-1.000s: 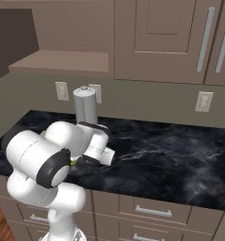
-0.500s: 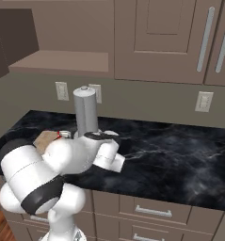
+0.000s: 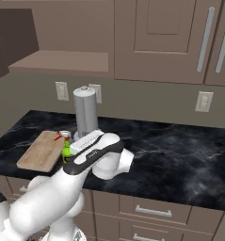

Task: Grab the spray bottle from the cabinet, then place it next to the cutting board for sanitizing. Then grab the dish brush from the countertop next to the sink and place it next to the cutting board.

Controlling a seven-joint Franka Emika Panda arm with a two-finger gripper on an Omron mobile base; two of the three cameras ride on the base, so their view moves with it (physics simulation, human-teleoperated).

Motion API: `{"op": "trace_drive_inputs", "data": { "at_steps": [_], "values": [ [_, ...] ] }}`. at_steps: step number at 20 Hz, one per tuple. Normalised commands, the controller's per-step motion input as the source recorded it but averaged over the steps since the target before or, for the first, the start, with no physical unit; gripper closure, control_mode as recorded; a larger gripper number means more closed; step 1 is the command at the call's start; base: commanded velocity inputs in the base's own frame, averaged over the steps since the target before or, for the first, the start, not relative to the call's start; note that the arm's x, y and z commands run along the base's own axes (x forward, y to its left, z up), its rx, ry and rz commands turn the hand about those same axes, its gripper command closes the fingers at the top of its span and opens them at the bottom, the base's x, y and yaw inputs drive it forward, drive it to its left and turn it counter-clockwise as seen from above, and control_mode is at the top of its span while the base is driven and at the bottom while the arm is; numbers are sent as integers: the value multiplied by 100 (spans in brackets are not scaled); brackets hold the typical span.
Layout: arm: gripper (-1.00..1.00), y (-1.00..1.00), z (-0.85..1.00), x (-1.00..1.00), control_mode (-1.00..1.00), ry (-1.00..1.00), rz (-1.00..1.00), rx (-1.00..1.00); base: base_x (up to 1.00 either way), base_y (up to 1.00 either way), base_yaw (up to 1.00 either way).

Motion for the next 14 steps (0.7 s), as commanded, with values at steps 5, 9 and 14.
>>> {"op": "trace_drive_inputs", "data": {
  "at_steps": [5, 9, 14],
  "values": [
    [-100, 0, 88, -35, -100, 59, -24, -1, 0, 0, 0],
    [-100, 0, 28, -12, -100, 92, -30, -6, 0, 0, 0],
    [-100, -1, 0, -7, -100, 98, -29, -18, 0, 0, 0]
  ]
}}
